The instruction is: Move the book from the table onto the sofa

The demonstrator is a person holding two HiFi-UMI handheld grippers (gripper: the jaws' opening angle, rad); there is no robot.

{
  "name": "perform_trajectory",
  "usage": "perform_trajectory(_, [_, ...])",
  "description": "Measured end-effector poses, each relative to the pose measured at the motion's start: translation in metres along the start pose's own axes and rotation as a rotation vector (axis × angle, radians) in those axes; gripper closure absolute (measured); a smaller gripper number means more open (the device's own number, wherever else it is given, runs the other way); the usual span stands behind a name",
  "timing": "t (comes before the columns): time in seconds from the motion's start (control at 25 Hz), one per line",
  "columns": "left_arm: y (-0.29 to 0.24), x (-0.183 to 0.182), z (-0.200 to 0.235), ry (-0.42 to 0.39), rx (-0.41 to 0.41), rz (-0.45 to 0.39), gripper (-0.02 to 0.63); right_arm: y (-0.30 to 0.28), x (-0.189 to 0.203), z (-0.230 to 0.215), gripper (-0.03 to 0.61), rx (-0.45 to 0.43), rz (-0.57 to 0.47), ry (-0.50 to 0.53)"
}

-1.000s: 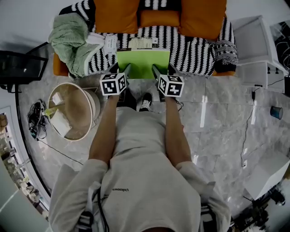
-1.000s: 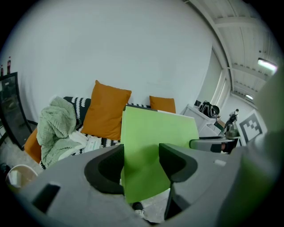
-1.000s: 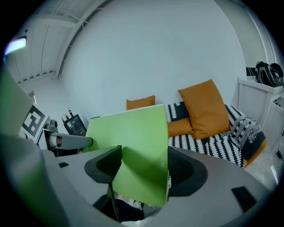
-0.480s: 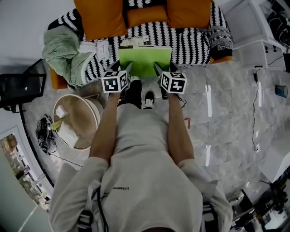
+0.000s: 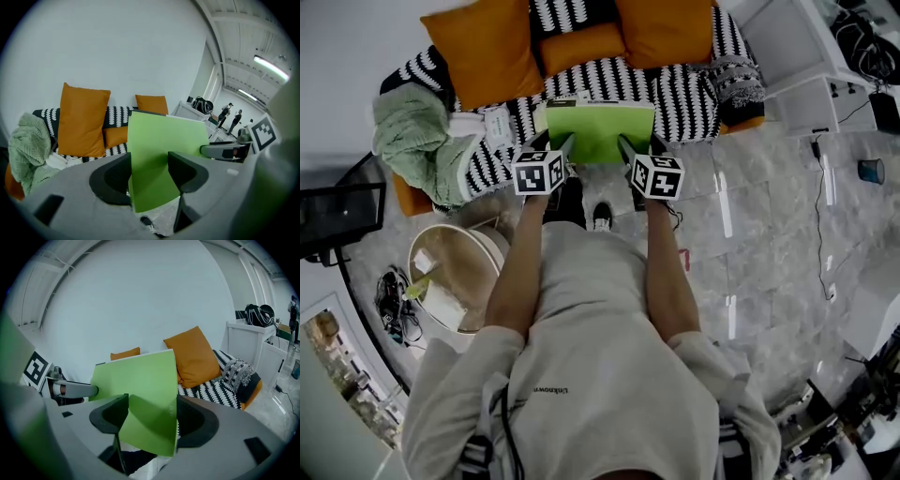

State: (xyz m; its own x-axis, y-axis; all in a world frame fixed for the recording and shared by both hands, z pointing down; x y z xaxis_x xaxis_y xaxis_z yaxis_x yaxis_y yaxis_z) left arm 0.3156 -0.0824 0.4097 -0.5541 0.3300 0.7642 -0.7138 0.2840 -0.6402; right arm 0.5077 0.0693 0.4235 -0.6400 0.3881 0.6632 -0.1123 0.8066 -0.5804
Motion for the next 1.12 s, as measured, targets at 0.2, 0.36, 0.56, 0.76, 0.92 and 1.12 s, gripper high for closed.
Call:
perform_trajectory(0.2, [-0.017,-0.015,0.024,-0.003,0.002,0.003,0.364,-0.027,-0.018,0.005,0.270,-0.001,0.004,-0.002])
perform_trajectory(0.36, [-0.034,-0.026,0.051,0.015,0.013,0.020,0.364,-0.055,-0.031,0.014,0.270,0.012,0.015,-0.004])
perform_trajectory(0.56, [-0.051,-0.027,0.084,0.037,0.017,0.058,0.364,-0.091,-0.037,0.025,0.269,0.025,0.059,-0.018])
perform_trajectory(0.76, [-0.076,-0.024,0.118,0.076,0.031,0.090,0.364,-0.128,-0.042,0.035,0.270,0.052,0.094,-0.021])
perform_trajectory(0.92, [-0.099,-0.007,0.135,0.135,0.074,0.118,0.364,-0.151,-0.035,0.034,0.270,0.105,0.146,-0.006])
perform_trajectory(1.12, [-0.127,0.020,0.154,0.213,0.112,0.163,0.364,-0.184,-0.026,0.031,0.270,0.152,0.224,0.009])
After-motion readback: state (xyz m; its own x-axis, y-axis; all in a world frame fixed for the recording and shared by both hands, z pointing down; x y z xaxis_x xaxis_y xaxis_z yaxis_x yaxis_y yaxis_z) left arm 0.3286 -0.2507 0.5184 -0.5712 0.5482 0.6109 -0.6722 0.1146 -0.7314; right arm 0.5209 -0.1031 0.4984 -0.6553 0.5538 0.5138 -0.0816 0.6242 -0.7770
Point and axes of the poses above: the fingertips, and each gripper's own axes: y backward along the fingers, z to its left, x out of its underside, the point moved 9 cm from there along y, backward along the fingers, and after that the axes turned 14 degrees about -y, right-handed, at the moved point
